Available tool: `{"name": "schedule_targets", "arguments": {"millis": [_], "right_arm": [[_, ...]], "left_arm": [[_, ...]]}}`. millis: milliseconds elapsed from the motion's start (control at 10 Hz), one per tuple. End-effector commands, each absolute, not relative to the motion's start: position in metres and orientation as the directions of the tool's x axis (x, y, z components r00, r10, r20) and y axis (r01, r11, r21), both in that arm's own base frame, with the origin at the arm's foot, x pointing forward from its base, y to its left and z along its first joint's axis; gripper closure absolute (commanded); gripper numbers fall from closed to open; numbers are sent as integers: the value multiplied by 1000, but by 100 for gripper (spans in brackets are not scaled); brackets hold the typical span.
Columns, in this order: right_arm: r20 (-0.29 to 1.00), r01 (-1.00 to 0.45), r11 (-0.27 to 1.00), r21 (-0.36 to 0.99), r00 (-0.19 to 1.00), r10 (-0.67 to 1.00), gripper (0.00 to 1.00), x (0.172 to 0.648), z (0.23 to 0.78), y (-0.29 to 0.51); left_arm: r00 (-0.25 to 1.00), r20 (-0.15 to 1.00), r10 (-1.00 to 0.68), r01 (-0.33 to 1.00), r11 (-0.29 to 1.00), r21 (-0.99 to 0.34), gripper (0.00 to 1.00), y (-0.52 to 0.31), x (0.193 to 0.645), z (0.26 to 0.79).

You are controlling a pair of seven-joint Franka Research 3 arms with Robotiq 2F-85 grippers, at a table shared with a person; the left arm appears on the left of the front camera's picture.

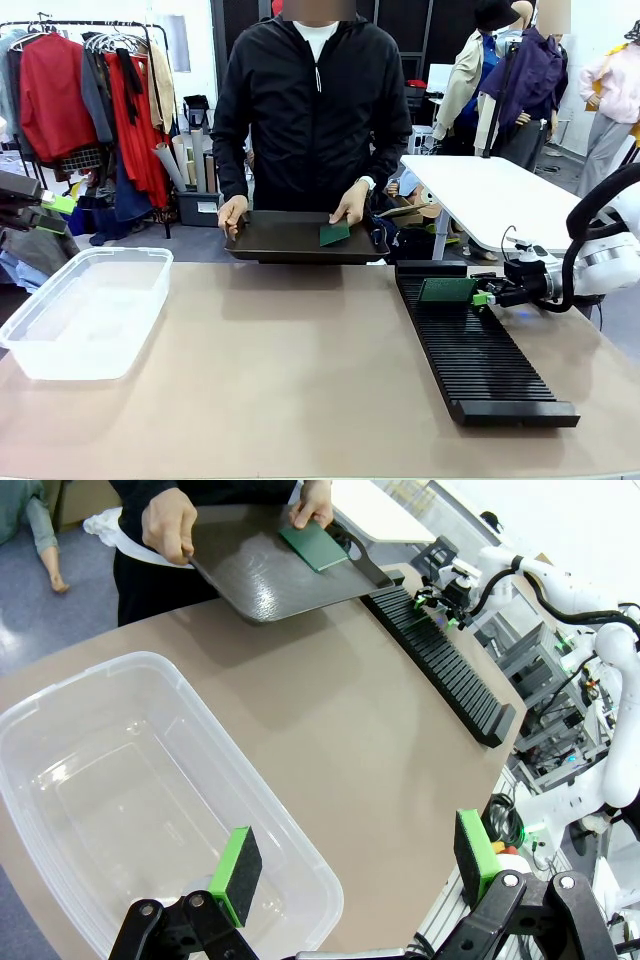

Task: Sort PCBs into racks and boxes based on the side picked up.
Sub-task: Pick up the Blank PCB handed by the Human.

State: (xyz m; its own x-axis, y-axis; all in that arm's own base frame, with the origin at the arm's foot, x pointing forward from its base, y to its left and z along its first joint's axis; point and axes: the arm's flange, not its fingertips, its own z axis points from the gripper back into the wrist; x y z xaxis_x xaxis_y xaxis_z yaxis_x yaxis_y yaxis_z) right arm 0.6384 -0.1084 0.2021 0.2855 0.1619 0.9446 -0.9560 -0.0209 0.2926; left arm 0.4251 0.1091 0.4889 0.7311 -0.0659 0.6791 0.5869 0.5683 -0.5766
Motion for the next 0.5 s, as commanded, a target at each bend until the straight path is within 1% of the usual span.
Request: {"name": "schedule_targets", "arguments": {"millis": [0, 100, 400], "right_arm": [[931, -945, -9, 328, 322, 170, 0, 640, 217, -111], [923, -938, 17, 346, 344, 175, 0, 641, 228, -114], [903, -919, 43, 391, 392, 175, 0, 637, 264, -120]], "left_arm": [[729, 681, -66, 589, 567, -576, 0, 109, 424, 490], [729, 681, -66, 589, 567, -576, 0, 109, 424, 490], [729, 681, -66, 589, 567, -576, 0, 109, 424, 490]]}}
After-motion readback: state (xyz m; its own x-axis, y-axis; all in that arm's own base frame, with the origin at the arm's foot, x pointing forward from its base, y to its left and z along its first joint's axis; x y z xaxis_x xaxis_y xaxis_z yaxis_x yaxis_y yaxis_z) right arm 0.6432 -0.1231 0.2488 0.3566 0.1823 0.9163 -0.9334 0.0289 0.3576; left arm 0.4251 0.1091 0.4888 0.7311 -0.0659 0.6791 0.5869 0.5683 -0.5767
